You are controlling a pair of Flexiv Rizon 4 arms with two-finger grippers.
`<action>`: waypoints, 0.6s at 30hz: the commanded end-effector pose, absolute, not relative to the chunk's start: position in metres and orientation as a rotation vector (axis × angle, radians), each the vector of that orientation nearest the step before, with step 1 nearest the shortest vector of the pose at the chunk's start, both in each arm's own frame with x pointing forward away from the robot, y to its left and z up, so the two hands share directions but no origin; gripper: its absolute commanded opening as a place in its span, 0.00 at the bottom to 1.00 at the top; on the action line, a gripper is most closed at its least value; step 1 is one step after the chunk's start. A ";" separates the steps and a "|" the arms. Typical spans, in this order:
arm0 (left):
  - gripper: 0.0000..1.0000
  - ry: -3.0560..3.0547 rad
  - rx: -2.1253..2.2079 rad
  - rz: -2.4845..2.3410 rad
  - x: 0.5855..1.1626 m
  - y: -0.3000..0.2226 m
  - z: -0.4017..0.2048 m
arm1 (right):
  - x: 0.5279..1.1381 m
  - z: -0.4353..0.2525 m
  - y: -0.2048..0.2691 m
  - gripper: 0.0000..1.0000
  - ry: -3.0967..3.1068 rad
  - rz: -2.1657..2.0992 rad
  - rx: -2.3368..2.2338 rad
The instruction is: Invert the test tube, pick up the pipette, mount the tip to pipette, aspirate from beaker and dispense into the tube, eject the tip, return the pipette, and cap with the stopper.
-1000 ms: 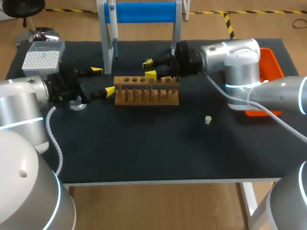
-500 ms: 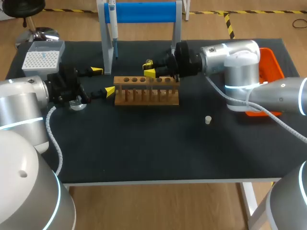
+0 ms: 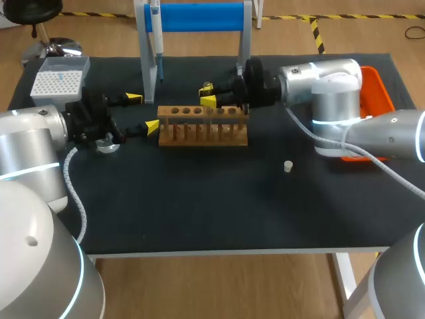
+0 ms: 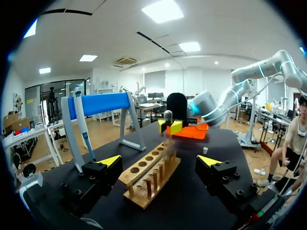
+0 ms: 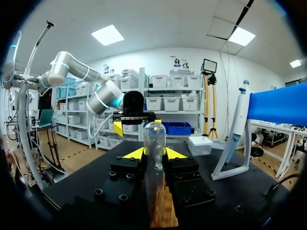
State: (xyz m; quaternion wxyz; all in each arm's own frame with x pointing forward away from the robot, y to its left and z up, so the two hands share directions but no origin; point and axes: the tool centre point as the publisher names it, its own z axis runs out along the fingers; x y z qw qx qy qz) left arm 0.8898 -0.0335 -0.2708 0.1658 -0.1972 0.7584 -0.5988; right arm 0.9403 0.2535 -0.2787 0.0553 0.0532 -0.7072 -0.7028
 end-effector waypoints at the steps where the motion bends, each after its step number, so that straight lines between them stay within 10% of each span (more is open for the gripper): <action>1: 1.00 2.154 -0.565 -1.702 0.889 -0.035 -0.271 | 0.939 -0.272 0.251 0.00 -2.157 -2.131 0.159; 18: 1.00 2.154 -0.565 -1.702 0.889 -0.035 -0.271 | 0.943 -0.248 0.251 0.00 -2.167 -2.145 0.155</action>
